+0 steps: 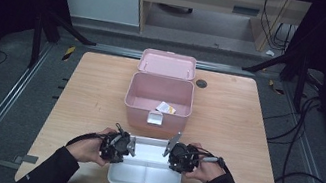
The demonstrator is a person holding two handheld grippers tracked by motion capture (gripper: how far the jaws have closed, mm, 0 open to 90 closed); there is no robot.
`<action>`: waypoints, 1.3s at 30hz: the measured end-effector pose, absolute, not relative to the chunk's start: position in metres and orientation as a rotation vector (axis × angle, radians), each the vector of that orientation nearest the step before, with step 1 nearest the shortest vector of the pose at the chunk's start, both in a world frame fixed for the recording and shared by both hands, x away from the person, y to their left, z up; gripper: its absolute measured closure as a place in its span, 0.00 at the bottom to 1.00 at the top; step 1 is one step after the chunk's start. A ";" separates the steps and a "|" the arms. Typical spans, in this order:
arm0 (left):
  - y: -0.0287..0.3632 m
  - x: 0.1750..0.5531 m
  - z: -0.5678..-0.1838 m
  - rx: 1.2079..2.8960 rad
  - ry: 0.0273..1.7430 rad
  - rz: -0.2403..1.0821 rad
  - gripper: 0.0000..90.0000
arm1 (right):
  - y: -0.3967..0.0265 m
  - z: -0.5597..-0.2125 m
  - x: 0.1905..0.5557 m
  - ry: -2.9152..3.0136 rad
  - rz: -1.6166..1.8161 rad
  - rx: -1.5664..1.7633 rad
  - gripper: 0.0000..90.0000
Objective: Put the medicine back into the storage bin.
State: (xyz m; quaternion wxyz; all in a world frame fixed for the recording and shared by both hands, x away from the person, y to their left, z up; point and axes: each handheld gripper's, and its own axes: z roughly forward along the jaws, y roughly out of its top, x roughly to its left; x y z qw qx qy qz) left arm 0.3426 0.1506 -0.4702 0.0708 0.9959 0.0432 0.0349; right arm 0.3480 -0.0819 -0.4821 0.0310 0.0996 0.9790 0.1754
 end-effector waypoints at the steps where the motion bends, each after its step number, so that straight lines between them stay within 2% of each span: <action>1: 0.150 0.342 -0.468 2.993 0.125 0.108 0.98 | -0.084 -0.477 0.347 3.014 0.549 0.305 0.93; 10: 0.141 0.342 -0.422 2.984 0.084 0.119 0.98 | -0.099 -0.438 0.343 2.988 0.602 0.325 0.93; 18: 0.141 0.350 -0.373 2.981 0.070 0.203 0.98 | -0.106 -0.392 0.348 2.934 0.695 0.319 0.93; 28: 0.145 0.392 -0.325 2.946 0.090 0.249 0.98 | -0.109 -0.343 0.390 2.878 0.752 0.311 0.92; 39: 0.149 0.440 -0.307 2.922 0.106 0.219 0.98 | -0.113 -0.325 0.433 2.831 0.808 0.296 0.92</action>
